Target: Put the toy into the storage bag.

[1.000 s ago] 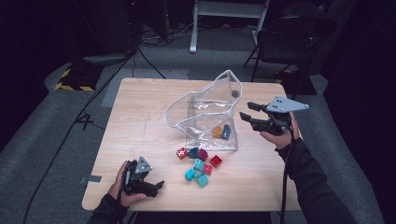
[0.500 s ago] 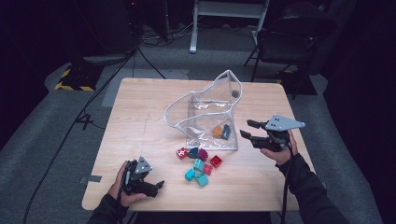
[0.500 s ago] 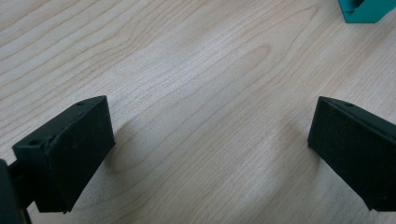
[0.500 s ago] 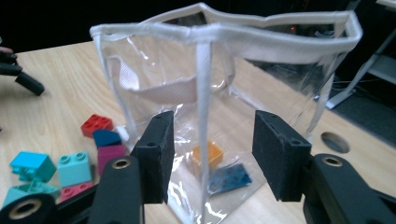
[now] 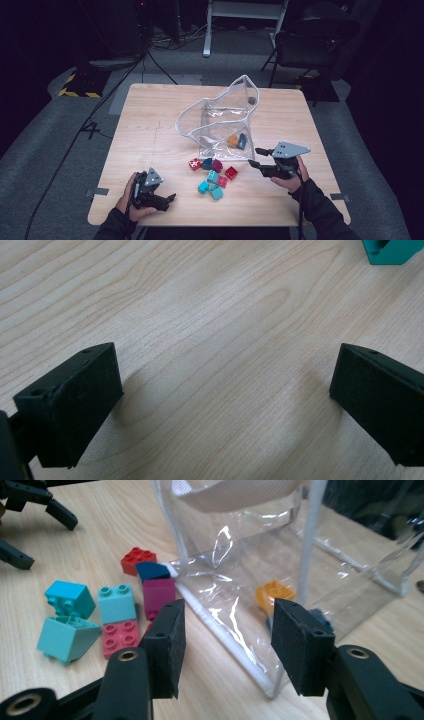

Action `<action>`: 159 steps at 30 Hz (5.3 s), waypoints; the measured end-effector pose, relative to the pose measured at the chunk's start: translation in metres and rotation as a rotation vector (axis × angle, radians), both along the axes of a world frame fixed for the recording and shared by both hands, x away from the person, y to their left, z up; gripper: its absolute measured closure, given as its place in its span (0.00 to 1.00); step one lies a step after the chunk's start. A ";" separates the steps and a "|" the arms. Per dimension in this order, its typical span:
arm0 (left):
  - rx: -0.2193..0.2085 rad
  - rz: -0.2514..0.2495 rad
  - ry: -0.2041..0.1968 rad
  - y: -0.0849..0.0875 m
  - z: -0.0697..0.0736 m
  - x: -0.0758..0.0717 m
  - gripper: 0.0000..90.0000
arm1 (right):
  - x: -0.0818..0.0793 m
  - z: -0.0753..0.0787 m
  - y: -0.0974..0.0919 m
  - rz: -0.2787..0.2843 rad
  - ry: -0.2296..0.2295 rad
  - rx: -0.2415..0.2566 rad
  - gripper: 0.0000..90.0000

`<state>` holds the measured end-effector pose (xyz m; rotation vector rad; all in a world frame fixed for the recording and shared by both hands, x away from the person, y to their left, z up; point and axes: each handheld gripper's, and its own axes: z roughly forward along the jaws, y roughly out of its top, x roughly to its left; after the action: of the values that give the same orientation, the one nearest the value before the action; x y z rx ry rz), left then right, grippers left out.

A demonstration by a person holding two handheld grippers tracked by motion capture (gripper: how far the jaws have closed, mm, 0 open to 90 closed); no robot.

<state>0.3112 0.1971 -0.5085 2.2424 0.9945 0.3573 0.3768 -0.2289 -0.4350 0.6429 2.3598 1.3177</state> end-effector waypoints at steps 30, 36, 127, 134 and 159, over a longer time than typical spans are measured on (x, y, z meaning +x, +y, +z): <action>0.000 0.000 0.000 0.000 0.000 0.000 0.01 | -0.002 -0.056 0.048 0.110 0.119 -0.094 0.42; 0.000 0.000 0.000 0.000 0.000 0.000 0.01 | 0.000 -0.064 0.054 0.093 0.124 -0.124 0.38; 0.000 0.000 0.000 0.000 0.000 0.000 0.01 | 0.000 0.047 -0.023 -0.086 -0.108 0.117 0.66; 0.000 0.000 0.000 0.000 0.000 0.000 0.01 | 0.003 0.064 -0.028 -0.102 -0.140 0.138 0.66; 0.000 0.000 0.000 0.000 0.000 0.000 0.01 | 0.020 0.111 -0.021 -0.112 -0.218 0.178 0.66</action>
<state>0.3112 0.1971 -0.5085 2.2422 0.9947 0.3573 0.3967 -0.2495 -0.3238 0.6375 2.0217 1.4783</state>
